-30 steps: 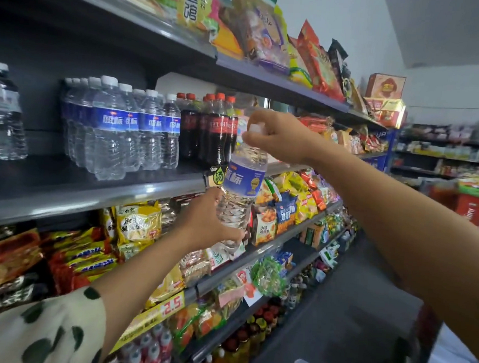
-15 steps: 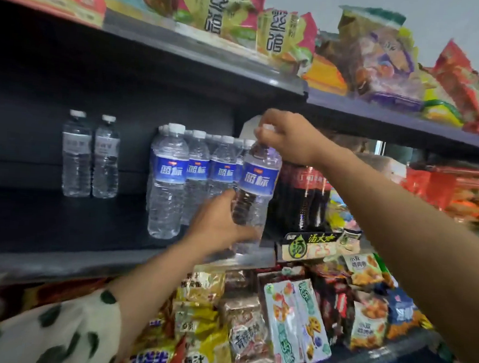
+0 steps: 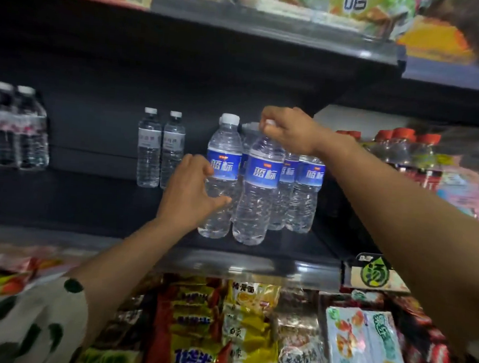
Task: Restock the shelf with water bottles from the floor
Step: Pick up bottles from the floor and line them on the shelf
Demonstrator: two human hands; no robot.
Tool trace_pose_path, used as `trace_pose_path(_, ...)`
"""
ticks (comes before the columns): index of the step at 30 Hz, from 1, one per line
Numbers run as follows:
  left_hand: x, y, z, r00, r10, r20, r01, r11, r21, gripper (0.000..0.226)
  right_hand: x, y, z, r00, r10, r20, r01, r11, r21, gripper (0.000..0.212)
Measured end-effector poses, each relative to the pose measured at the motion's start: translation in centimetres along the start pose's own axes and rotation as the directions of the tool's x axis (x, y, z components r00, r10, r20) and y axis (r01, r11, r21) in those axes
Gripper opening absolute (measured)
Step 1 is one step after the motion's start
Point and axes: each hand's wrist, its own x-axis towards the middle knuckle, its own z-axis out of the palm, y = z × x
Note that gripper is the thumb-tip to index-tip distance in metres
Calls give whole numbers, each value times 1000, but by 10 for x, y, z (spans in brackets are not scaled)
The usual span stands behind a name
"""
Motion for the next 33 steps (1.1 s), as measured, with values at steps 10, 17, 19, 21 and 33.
trace_pose_path(10,-4,-16,13,947,-192,258,234,961,-144,68,13,-1,7,998,20,60,-27,993,117,11)
trace_pose_path(17,-2,-19,13,941,-171,290,237,949,-207,67,14,3,10,996,73,53,-78,993,89,19)
trace_pose_path(19,-3,-20,13,941,-161,297,228,951,-210,67,14,2,11,996,83,46,-86,994,74,22)
trace_pose_path(21,-2,-21,13,941,-151,302,221,952,-212,67,12,1,12,996,87,28,-88,994,59,21)
trace_pose_path(33,2,-26,11,930,-130,342,208,958,-200,67,6,-5,26,991,126,-54,-127,992,-17,35)
